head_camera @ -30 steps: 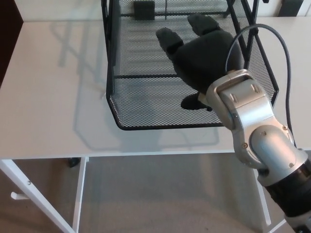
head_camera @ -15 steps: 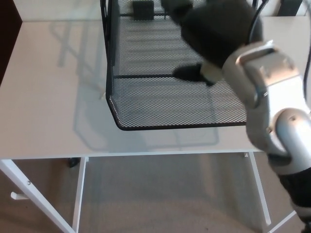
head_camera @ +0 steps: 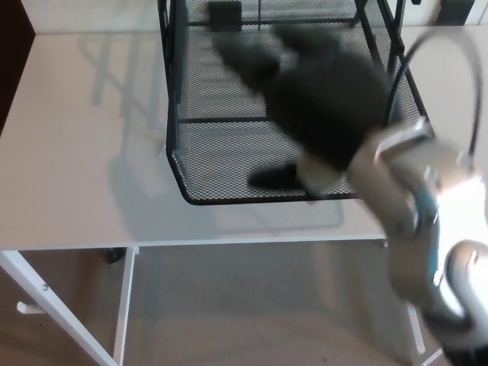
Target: The robot walk towards a table in front and then pushes a layer of a file tray back to its original position using its right hand
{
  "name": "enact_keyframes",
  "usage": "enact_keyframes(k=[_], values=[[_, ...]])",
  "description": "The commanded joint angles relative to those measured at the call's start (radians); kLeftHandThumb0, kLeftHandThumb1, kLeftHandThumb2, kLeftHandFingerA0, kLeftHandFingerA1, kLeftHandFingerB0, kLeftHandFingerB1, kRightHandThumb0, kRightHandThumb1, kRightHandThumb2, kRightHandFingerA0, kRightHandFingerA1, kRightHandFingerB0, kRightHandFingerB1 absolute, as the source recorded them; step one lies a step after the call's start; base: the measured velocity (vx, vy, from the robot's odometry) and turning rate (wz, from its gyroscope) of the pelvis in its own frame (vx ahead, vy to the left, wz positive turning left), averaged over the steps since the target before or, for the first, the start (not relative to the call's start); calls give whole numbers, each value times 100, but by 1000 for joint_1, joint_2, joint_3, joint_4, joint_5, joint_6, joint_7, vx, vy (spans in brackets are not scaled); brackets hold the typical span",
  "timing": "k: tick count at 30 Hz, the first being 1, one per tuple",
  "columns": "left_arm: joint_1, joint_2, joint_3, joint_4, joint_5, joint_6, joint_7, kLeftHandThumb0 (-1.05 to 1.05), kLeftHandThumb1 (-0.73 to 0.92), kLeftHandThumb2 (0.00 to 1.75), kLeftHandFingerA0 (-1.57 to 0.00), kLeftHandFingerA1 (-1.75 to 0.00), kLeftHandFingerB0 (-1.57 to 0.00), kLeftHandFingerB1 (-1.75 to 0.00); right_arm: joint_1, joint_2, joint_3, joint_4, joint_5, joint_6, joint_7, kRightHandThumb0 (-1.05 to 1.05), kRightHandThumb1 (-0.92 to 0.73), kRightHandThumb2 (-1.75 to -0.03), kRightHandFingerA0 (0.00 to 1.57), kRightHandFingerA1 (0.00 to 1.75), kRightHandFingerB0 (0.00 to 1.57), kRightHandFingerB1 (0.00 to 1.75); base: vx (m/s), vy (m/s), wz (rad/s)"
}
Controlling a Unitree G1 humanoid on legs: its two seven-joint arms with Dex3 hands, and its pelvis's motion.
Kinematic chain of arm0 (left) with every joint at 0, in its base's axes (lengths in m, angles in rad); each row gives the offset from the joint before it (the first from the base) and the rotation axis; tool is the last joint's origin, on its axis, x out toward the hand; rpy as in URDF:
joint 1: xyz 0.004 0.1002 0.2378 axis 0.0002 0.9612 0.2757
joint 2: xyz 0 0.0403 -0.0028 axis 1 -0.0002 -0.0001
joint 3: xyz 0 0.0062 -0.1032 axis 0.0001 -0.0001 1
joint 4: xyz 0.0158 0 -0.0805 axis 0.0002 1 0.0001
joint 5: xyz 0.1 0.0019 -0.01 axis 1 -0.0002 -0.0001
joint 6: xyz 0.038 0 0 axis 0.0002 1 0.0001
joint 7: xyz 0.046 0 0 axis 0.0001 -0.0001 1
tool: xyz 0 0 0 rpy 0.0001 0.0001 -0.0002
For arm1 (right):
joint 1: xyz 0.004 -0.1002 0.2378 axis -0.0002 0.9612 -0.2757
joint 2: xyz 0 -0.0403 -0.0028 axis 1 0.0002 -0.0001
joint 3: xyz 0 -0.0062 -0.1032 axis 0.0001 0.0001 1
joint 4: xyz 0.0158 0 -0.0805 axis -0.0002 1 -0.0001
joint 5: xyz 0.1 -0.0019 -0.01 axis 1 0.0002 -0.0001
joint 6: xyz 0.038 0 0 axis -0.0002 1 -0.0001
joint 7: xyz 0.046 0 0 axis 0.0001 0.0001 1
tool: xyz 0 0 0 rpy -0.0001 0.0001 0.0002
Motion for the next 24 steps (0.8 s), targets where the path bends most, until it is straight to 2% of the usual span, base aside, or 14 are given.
enact_keyframes(k=[1,6,7,9,10,11,12,13,14,15,16,24], values=[[-11,24,-4,-6,8,25,-21,-39,54,78,-53,-52,-39,-47,103,-36,58,42,-43,-4,-23,-86,-55,-94,0,6,0,6,0,0,0],[-18,24,-3,6,5,3,-22,-39,54,78,-52,-53,-38,-47,122,-54,63,87,-44,-10,-65,-88,-55,-93,0,4,0,4,0,0,0],[-18,23,-7,1,16,16,-13,-30,64,59,-61,-41,-45,-36,113,-65,67,115,-69,-13,-92,-88,-55,-94,0,6,0,5,0,0,0],[-17,26,-9,-10,21,24,-14,-30,64,59,-61,-40,-45,-36,100,-72,62,139,-73,-18,-126,-91,-57,-95,0,3,0,3,0,0,0],[-15,27,-8,-12,17,23,-17,-38,54,79,-52,-52,-38,-47,94,-76,61,146,-80,-20,-139,-90,-57,-95,0,4,0,3,0,0,0],[-13,27,-7,-12,12,22,-21,-38,54,79,-52,-52,-38,-47,89,-81,60,152,-89,-21,-153,-90,-57,-95,0,4,0,3,0,0,0],[-11,29,-7,-11,13,16,-23,-30,65,59,-59,-41,-44,-36,78,-89,60,159,-104,-25,-174,-88,-56,-95,0,6,0,5,0,0,0],[-11,30,-10,-12,20,16,-18,-39,54,78,-53,-52,-39,-47,57,-90,49,176,-104,-24,-199,-87,-55,-94,0,6,0,5,0,0,0],[-12,31,-9,-13,19,17,-18,-39,54,78,-53,-52,-38,-47,45,-89,44,184,-100,-24,-205,-88,-57,-94,0,4,0,3,0,0,0],[-12,30,-9,-18,18,27,-19,-39,55,77,-53,-51,-39,-46,28,-90,42,195,-106,-24,-210,-90,-59,-94,0,3,0,2,0,0,0],[-14,31,-9,-14,18,21,-20,-29,65,59,-59,-41,-44,-36,14,-88,38,201,-104,-24,-216,-89,-58,-94,0,3,0,1,0,0,0],[-19,35,-13,-13,18,13,-23,-30,65,59,-60,-41,-44,-36,-49,-66,43,271,-110,-23,-294,-86,-56,-92,0,4,0,3,0,0,0]])
